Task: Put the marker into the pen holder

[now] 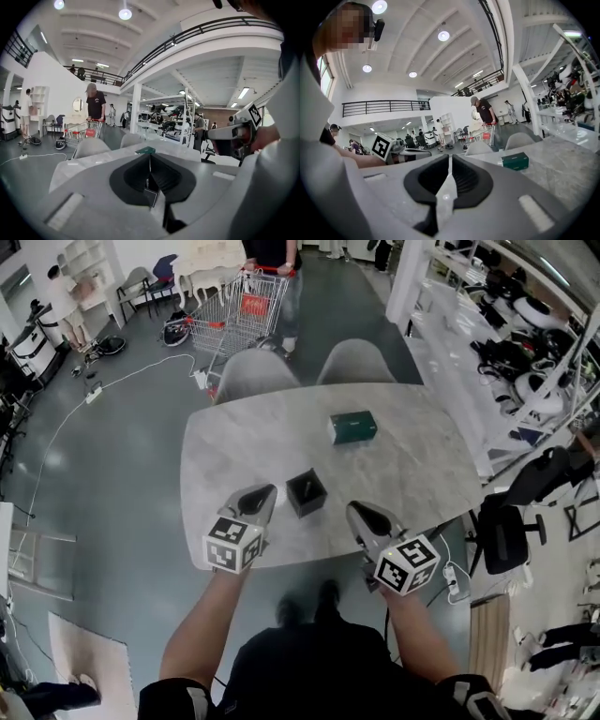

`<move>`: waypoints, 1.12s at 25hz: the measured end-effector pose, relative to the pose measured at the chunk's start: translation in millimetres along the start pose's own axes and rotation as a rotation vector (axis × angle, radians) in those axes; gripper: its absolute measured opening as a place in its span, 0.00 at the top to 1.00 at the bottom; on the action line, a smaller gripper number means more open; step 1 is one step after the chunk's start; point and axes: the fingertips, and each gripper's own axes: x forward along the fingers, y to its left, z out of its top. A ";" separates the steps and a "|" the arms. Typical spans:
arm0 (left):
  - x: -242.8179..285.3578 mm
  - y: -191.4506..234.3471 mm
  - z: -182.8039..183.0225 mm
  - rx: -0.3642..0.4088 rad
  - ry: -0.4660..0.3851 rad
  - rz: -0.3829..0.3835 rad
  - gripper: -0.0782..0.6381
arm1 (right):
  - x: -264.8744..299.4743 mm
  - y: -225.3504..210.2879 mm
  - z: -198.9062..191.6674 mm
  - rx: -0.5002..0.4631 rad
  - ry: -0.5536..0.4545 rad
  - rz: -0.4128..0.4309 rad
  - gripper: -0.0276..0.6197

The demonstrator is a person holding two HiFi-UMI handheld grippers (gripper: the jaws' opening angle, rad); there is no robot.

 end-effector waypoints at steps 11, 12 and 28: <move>-67.0 -10.2 -2.2 -0.019 -0.051 -0.021 0.87 | -55.1 18.2 -11.0 0.016 -0.031 -0.102 0.95; -69.0 -9.7 2.2 -0.013 -0.057 -0.014 0.87 | -57.6 17.3 -5.2 0.006 -0.046 -0.105 0.95; -50.4 -21.3 54.1 -0.006 -0.143 0.043 0.87 | -53.7 5.8 42.5 -0.093 -0.116 0.000 0.95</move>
